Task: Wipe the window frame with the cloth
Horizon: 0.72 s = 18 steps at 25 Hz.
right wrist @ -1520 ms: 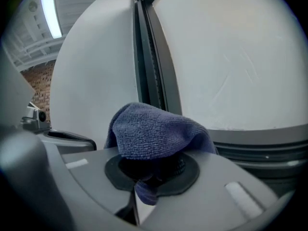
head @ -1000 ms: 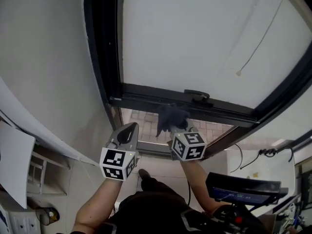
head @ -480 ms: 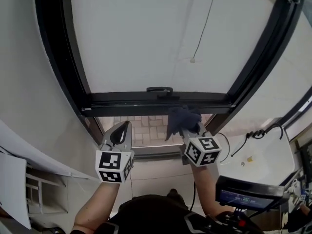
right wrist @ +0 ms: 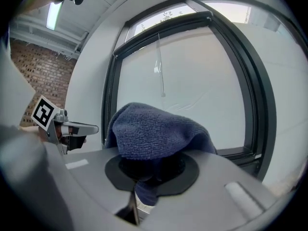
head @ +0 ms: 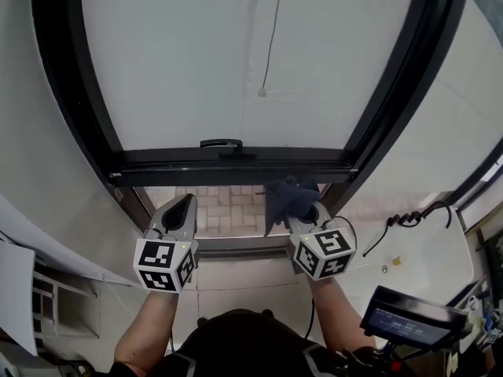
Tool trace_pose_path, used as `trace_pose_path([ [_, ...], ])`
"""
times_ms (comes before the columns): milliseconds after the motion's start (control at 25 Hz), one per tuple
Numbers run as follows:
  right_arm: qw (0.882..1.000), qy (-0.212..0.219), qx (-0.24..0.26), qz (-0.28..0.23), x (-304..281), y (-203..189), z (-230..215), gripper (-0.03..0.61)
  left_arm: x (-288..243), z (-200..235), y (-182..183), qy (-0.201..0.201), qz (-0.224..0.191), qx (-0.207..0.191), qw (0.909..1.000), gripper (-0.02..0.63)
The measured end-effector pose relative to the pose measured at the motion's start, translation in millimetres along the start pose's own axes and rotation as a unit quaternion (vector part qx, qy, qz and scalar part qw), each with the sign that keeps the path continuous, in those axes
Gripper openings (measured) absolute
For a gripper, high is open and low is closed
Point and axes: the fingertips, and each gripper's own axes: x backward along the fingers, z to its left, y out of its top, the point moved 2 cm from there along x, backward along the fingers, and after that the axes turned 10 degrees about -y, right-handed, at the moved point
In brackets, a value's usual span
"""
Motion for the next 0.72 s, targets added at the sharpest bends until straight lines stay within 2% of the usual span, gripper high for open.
trace_pose_path([
  [160, 1.0, 0.007, -0.009, 0.004, 8.6, -3.6, -13.6, 0.048, -5.7, -20.9, 7.0, 0.004, -0.006, -0.013, 0.9999, -0.006],
  [400, 0.999, 0.024, -0.02, -0.007, 8.0, -8.4, -17.4, 0.048, -5.2, -28.3, 13.1, 0.003, -0.011, -0.038, 0.9992, -0.006],
  [520, 1.0, 0.023, -0.022, -0.002, 11.1, -11.7, -22.1, 0.048, -7.8, -31.9, 10.3, 0.006, -0.011, -0.032, 0.9994, -0.006],
  [720, 1.0, 0.018, -0.026, 0.001, 10.0, -14.7, -22.1, 0.047, -11.4, -41.0, 6.4, -0.02, -0.009, -0.042, 0.9989, -0.006],
])
